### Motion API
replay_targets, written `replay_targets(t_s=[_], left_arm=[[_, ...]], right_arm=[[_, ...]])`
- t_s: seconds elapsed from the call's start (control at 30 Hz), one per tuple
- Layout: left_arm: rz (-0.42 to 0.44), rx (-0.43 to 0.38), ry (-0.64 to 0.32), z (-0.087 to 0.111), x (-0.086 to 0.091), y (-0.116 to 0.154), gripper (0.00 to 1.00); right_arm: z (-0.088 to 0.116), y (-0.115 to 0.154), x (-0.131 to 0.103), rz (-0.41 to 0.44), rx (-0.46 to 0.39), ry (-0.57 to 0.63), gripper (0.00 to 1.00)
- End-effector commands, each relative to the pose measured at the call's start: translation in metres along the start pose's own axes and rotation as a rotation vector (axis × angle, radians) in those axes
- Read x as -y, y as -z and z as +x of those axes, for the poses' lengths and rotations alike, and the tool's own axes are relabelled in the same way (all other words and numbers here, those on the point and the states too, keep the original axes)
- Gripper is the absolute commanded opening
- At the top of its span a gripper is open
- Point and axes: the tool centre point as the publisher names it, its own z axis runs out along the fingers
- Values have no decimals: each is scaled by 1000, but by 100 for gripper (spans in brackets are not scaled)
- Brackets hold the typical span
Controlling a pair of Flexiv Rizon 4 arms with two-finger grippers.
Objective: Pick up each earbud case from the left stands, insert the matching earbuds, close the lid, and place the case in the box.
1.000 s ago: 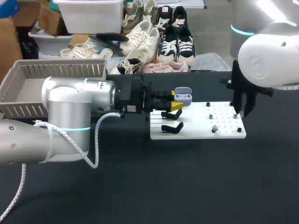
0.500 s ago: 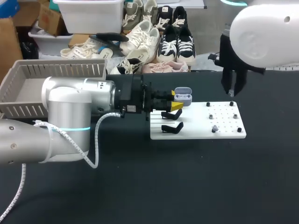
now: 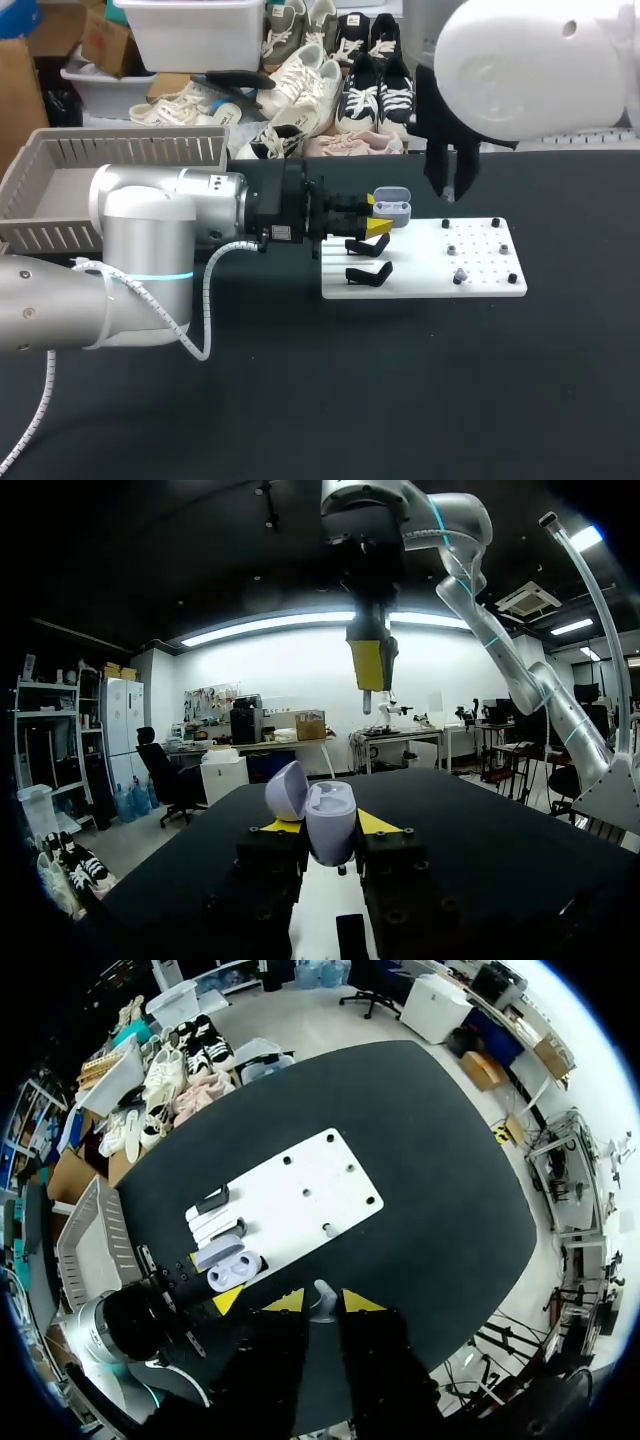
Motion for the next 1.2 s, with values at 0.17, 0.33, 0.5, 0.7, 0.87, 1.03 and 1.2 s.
replay_targets(t_s=[0.17, 0.33, 0.5, 0.7, 0.87, 1.03, 1.2], left_arm=[[3, 1, 0, 1, -1, 0, 0], [3, 1, 0, 1, -1, 0, 0], [3, 1, 0, 1, -1, 0, 0], [3, 1, 0, 1, -1, 0, 0], [3, 1, 0, 1, -1, 0, 0], [3, 1, 0, 1, -1, 0, 0], [3, 1, 0, 1, -1, 0, 0]], right_arm=[[14, -2, -31, 32, 23, 34, 0], [21, -4, -44, 26, 33, 53, 0], [20, -9, -53, 28, 36, 60, 0], [17, -17, -59, 34, 19, 50, 0], [13, -20, -62, 39, 16, 41, 0], [7, -23, -65, 43, 12, 27, 0], [4, -26, -66, 56, 8, 21, 0]])
